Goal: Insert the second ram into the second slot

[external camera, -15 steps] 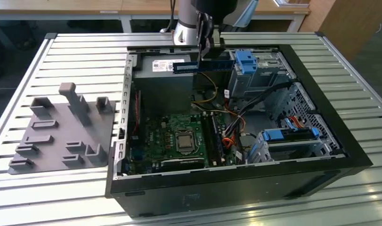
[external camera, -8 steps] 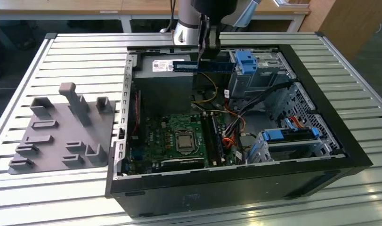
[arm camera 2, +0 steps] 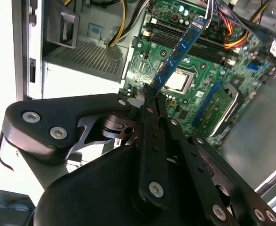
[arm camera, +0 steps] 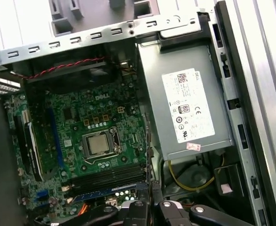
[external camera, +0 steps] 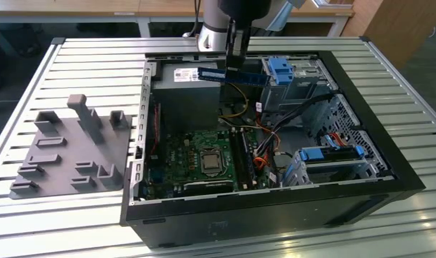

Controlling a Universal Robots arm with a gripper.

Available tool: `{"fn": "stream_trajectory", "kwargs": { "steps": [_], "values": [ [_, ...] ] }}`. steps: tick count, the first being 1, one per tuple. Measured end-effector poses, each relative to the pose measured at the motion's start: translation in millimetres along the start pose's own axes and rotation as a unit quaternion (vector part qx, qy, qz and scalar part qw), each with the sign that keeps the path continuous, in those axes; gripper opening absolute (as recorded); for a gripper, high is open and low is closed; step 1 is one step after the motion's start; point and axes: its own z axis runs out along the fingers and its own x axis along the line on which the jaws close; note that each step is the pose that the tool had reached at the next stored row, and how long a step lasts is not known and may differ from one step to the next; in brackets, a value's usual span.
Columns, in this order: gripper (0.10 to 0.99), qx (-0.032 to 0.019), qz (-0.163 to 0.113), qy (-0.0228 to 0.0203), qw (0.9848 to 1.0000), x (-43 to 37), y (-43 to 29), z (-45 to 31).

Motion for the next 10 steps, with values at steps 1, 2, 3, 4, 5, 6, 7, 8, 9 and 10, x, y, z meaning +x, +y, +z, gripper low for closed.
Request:
{"fn": "stream_trajectory", "kwargs": {
  "steps": [1, 2, 3, 4, 5, 6, 7, 8, 9, 10],
  "values": [
    [0.137, 0.0002, 0.009, -0.0004, 1.0, 0.0, 0.0, 0.2],
    [0.137, 0.0003, 0.018, -0.0007, 0.9998, 0.0, 0.0, 0.4],
    [0.137, 0.0005, 0.027, -0.001, 0.9996, 0.0, 0.0, 0.6],
    [0.137, 0.0006, 0.036, -0.0014, 0.9994, 0.0, 0.0, 0.8],
    [0.137, 0.0008, 0.045, -0.0017, 0.999, 0.0, 0.0, 1.0],
    [0.137, 0.0009, 0.054, -0.002, 0.9985, 0.0, 0.0, 1.2],
    [0.137, 0.0011, 0.063, -0.0024, 0.998, 0.0, -0.1, 1.4],
    [0.137, 0.0012, 0.073, -0.0028, 0.9974, 0.0, -0.1, 1.6],
    [0.137, 0.0014, 0.082, -0.0031, 0.9967, 0.0, -0.1, 1.8],
    [0.137, 0.0015, 0.091, -0.0034, 0.9959, 0.0, -0.1, 2.0]
  ]
}}
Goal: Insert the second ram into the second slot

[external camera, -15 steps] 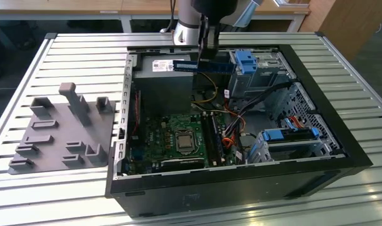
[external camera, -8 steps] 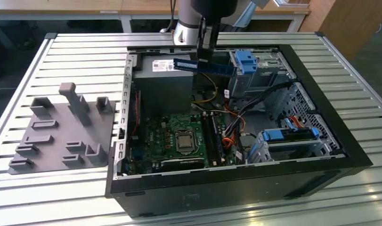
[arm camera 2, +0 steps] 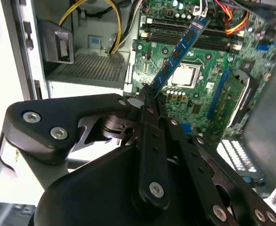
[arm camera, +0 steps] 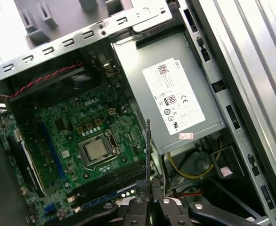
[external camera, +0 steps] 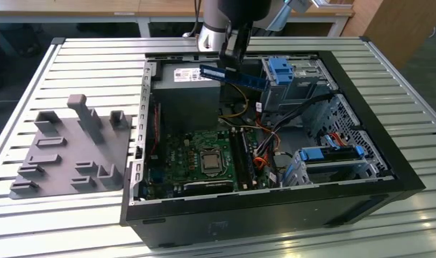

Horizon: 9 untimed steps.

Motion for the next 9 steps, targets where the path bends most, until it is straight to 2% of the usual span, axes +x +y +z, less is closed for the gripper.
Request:
{"fn": "stream_trajectory", "kwargs": {
  "steps": [4, 9],
  "values": [
    [0.137, 0.0006, 0.036, -0.0013, 0.9994, 0.0, 0.0, 0.7],
    [0.137, 0.0014, 0.082, -0.0031, 0.9967, 0.0, -0.1, 1.7]
  ]
}}
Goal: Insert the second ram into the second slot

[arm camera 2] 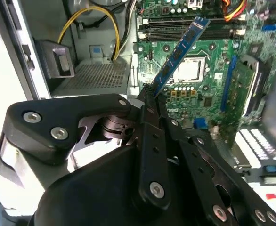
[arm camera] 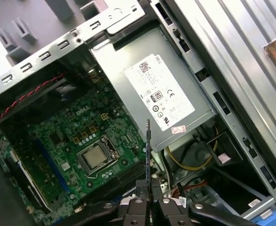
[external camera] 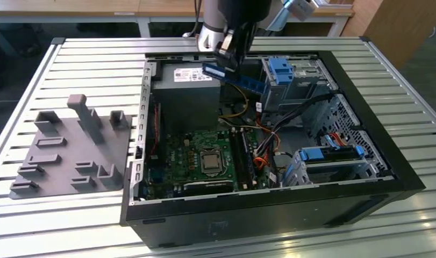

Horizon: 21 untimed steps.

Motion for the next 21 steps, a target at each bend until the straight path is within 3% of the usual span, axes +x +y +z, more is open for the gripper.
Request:
{"fn": "stream_trajectory", "kwargs": {
  "steps": [5, 11, 15, 21],
  "values": [
    [0.137, 0.0008, 0.046, -0.0017, 0.999, 0.0, 0.0, 1.0],
    [0.137, 0.0017, 0.099, -0.0038, 0.995, 0.0, -0.1, 2.4],
    [0.137, 0.0023, 0.135, -0.0052, 0.9908, 0.1, -0.1, 3.5],
    [0.137, 0.0032, 0.19, -0.0072, 0.9818, 0.1, -0.2, 5.3]
  ]
}}
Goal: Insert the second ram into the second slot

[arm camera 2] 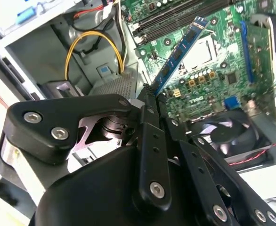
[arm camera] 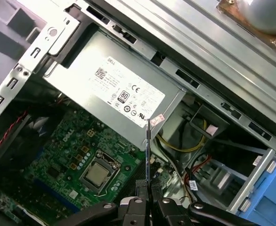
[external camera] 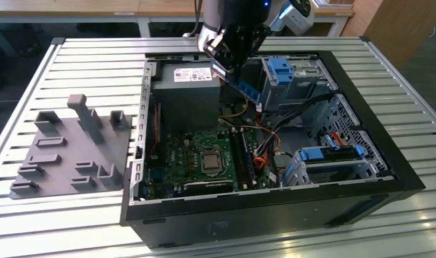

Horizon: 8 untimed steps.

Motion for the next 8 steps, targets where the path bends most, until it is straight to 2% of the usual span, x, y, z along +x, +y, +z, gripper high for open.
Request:
{"fn": "stream_trajectory", "kwargs": {
  "steps": [4, 8],
  "values": [
    [0.137, 0.0006, 0.037, -0.0014, 0.9993, 0.0, -0.1, 1.5],
    [0.137, 0.0012, 0.073, -0.0027, 0.9974, 0.1, -0.1, 3.1]
  ]
}}
